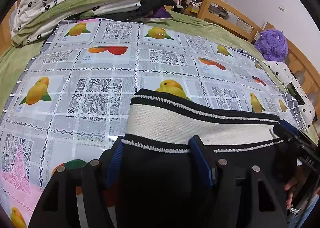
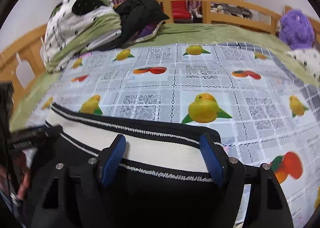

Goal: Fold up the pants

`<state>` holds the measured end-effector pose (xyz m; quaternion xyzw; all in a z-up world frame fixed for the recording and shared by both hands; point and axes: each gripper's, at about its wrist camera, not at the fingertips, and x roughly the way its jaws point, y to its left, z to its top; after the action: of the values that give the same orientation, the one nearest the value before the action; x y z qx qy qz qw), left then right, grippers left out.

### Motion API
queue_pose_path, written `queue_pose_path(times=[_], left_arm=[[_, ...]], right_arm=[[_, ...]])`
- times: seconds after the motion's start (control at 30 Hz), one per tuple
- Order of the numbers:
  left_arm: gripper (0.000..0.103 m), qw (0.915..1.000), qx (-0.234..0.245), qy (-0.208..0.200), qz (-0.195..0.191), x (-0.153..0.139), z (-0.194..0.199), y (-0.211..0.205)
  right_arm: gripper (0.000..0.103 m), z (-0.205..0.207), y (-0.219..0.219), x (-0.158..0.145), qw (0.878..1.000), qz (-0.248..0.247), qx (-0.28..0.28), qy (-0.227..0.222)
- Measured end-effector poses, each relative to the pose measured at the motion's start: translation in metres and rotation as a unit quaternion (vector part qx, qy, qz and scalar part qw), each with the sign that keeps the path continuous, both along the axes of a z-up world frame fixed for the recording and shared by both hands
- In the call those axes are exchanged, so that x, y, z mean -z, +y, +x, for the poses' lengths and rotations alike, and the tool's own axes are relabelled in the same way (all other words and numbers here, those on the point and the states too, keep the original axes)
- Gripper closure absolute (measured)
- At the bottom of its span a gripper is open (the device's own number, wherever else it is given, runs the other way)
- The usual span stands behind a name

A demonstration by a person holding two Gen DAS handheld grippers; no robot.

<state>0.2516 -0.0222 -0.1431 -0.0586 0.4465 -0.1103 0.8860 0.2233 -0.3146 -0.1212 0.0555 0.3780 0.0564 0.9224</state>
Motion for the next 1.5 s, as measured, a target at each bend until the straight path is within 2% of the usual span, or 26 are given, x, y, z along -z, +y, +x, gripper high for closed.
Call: queue_pose_path(times=[0.1, 0.2, 0.3, 0.37, 0.4, 0.47, 0.53, 0.57, 0.63, 0.7, 0.77, 0.87, 0.93, 1.0, 1.13, 1.27, 1.33, 1.4, 1.5], left_arm=[[0.038, 1.0000, 0.002, 0.003, -0.003, 0.001, 0.001, 0.000], [0.038, 1.0000, 0.004, 0.005, -0.006, 0.000, 0.002, 0.001], [0.040, 0.9996, 0.010, -0.013, -0.023, -0.011, -0.002, 0.005], [0.040, 0.9992, 0.012, -0.031, -0.023, -0.020, -0.006, 0.003], [0.040, 0.9990, 0.016, -0.037, -0.018, -0.024, -0.007, 0.001], [0.041, 0.9983, 0.023, -0.053, -0.006, -0.030, -0.008, -0.004], [0.043, 0.9973, 0.023, -0.070, -0.002, -0.036, -0.010, -0.005], [0.050, 0.9967, 0.018, -0.078, 0.007, -0.038, -0.010, -0.005], [0.054, 0.9929, 0.000, -0.112, 0.040, -0.048, -0.015, -0.004], [0.055, 0.9903, 0.001, -0.135, 0.031, -0.057, -0.020, -0.001], [0.055, 0.9915, 0.027, -0.126, 0.014, -0.057, -0.019, -0.007], [0.055, 0.9933, 0.054, -0.097, 0.031, -0.038, -0.011, -0.023], [0.058, 0.9943, 0.044, -0.075, 0.062, -0.022, -0.001, -0.027], [0.058, 0.9964, 0.034, -0.058, 0.051, -0.015, 0.007, -0.023], [0.058, 0.9946, 0.034, -0.068, 0.071, -0.013, 0.000, -0.029], [0.058, 0.9942, 0.040, -0.059, 0.081, -0.016, -0.006, -0.031], [0.058, 0.9949, 0.054, -0.048, 0.071, -0.018, -0.016, -0.032], [0.055, 0.9952, 0.065, -0.037, 0.063, -0.019, -0.029, -0.033], [0.054, 0.9934, 0.071, -0.035, 0.084, -0.020, -0.050, -0.035]], right_arm=[[0.024, 0.000, -0.007, 0.000, 1.000, 0.030, -0.003, 0.000], [0.024, 0.003, -0.001, 0.001, 1.000, 0.008, -0.014, 0.009], [0.024, 0.005, 0.004, -0.002, 1.000, -0.008, -0.019, 0.021], [0.036, -0.001, -0.001, -0.013, 1.000, -0.003, -0.022, 0.009], [0.047, -0.005, -0.005, -0.020, 1.000, 0.000, -0.015, -0.005], [0.049, -0.014, -0.013, -0.036, 0.999, 0.021, -0.007, -0.043], [0.049, -0.016, -0.012, -0.039, 0.998, 0.023, -0.017, -0.048], [0.049, -0.013, -0.008, -0.034, 0.999, 0.014, -0.025, -0.035], [0.050, -0.005, 0.002, -0.019, 0.999, -0.019, -0.026, -0.010], [0.050, 0.002, 0.011, -0.003, 0.998, -0.067, -0.015, 0.002], [0.049, 0.004, 0.010, -0.004, 0.998, -0.061, -0.011, -0.001], [0.049, 0.006, 0.000, -0.002, 0.999, -0.034, -0.006, 0.003], [0.050, 0.008, -0.005, -0.001, 1.000, -0.019, -0.005, 0.003], [0.051, 0.012, -0.012, 0.002, 1.000, -0.001, -0.004, 0.004], [0.052, 0.017, -0.023, 0.005, 0.999, 0.035, -0.002, 0.006], [0.053, 0.015, -0.019, 0.001, 1.000, 0.030, -0.005, 0.007], [0.053, 0.009, -0.018, -0.005, 1.000, 0.022, -0.001, 0.011], [0.053, -0.003, -0.015, -0.012, 1.000, 0.005, -0.007, 0.009], [0.052, -0.031, -0.017, -0.013, 0.999, -0.031, -0.014, 0.007]])
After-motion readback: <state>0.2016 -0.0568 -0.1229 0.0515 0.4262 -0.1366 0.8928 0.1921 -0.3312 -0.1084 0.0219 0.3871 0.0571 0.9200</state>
